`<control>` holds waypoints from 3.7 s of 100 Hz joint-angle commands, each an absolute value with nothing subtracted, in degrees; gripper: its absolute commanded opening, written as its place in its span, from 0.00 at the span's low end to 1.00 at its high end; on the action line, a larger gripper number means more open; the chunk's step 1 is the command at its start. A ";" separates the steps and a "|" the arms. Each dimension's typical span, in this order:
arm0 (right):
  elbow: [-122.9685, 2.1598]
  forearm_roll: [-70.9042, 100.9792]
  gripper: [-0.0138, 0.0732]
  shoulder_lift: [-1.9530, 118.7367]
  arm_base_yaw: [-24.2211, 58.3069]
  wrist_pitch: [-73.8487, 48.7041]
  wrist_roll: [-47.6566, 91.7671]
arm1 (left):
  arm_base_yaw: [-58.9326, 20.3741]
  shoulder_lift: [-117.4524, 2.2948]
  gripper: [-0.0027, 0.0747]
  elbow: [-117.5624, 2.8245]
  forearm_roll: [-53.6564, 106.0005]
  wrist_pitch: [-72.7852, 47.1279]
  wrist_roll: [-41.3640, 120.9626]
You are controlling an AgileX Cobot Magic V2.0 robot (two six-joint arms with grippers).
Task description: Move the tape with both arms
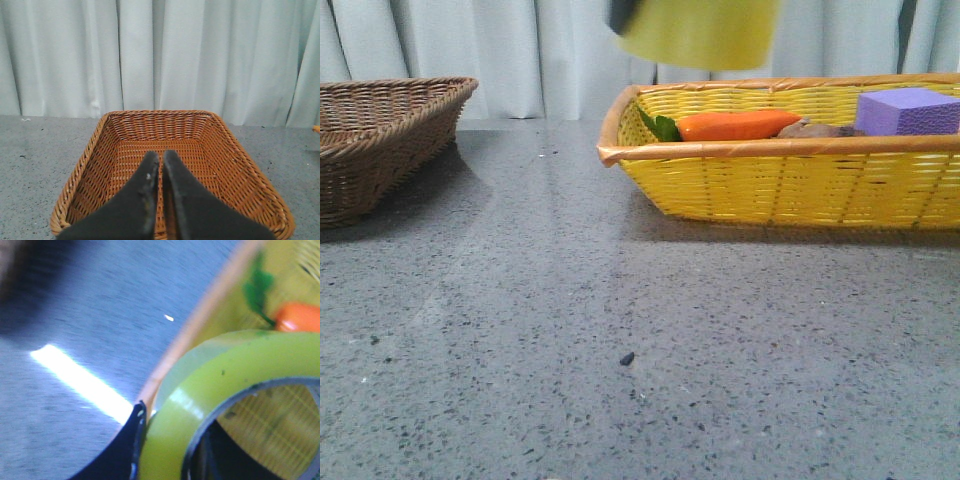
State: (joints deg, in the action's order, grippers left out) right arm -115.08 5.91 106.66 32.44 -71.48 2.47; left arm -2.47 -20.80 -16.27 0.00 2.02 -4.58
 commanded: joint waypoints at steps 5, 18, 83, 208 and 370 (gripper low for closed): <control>-119.36 5.98 0.10 104.07 38.12 -69.43 3.50 | -2.29 -21.62 0.01 -18.21 0.00 6.28 -4.75; -119.36 5.98 0.10 105.47 43.36 -68.38 3.50 | -2.29 -21.62 0.01 -18.21 0.00 6.28 -4.75; -119.50 5.98 0.10 116.43 48.04 -68.16 3.50 | -2.29 -21.62 0.01 -18.21 0.00 6.28 -4.75; -120.26 1.48 0.41 107.62 48.04 -68.93 3.50 | -2.29 -21.62 0.31 -18.21 -0.44 6.28 -4.75; -87.01 -24.78 0.08 61.44 48.04 -48.89 -13.98 | -44.07 -75.60 0.49 -60.34 0.00 -33.62 -2.51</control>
